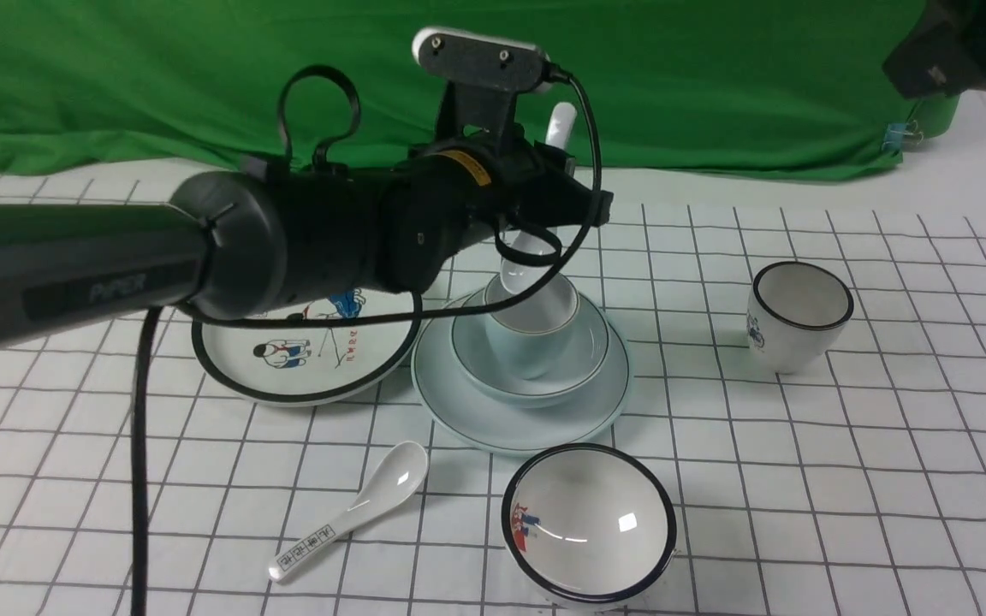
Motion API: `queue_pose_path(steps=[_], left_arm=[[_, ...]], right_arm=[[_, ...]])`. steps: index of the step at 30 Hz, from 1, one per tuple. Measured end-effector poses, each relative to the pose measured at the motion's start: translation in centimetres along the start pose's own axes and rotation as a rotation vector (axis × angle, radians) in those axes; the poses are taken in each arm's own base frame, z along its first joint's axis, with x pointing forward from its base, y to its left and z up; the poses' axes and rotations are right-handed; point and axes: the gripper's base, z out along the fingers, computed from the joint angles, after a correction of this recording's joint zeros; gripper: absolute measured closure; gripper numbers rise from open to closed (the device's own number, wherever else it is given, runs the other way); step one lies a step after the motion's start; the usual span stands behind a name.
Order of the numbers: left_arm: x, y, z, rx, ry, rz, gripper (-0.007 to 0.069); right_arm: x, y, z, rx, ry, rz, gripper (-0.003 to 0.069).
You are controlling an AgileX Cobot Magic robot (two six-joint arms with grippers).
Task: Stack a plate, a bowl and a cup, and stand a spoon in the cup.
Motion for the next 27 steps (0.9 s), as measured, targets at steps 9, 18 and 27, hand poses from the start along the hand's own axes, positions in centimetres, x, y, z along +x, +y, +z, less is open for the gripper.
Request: queue_pose_path(steps=[9, 18, 27], left_arm=[[1.2, -0.2, 0.2, 0.019, 0.099, 0.016, 0.0433], [-6.0, -1.1, -8.4, 0.094, 0.135, 0.109, 0.0298], [-10.6, -0.3, -22.7, 0.048, 0.161, 0.207, 0.0482]], right_arm=[[-0.2, -0.1, 0.0, 0.01, -0.025, 0.0, 0.0281], [0.0, 0.0, 0.0, 0.001, -0.003, 0.01, 0.0281], [1.0, 0.2, -4.0, 0.011, -0.072, 0.088, 0.0398]])
